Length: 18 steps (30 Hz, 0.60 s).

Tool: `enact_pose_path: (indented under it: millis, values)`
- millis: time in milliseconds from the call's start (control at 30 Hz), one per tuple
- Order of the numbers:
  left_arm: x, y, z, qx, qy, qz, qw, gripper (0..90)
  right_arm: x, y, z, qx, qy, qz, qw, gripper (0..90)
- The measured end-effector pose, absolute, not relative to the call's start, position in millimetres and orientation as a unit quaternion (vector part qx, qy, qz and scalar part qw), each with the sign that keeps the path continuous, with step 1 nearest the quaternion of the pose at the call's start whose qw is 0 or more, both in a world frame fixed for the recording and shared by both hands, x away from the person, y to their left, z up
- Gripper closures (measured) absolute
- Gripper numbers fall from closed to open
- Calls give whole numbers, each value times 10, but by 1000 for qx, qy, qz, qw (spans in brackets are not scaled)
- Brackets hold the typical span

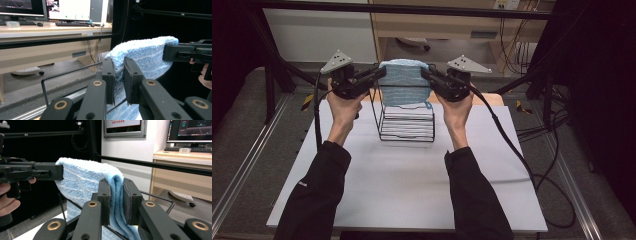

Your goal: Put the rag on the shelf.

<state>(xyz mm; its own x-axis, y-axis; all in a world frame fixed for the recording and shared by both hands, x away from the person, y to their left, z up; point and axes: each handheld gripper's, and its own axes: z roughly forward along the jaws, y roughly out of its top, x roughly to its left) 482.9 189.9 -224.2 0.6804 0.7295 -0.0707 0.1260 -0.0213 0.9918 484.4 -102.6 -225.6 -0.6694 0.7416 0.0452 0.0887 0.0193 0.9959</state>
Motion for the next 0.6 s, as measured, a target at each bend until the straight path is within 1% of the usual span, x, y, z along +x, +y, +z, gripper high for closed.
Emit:
enact_pose_path:
  millis: [233, 433, 600]
  values:
    - [4778, 1910, -2280, 682, 309, 239, 619, 795, 4794, -1048, -2275, 303, 677, 620, 257, 781]
    - [4685, 1897, -2305, 696, 294, 251, 604, 781, 4742, -1095, -2308, 293, 692, 611, 249, 778]
    - [4647, 1906, -2340, 701, 300, 247, 598, 775, 4711, -1090, -2344, 287, 699, 607, 245, 776]
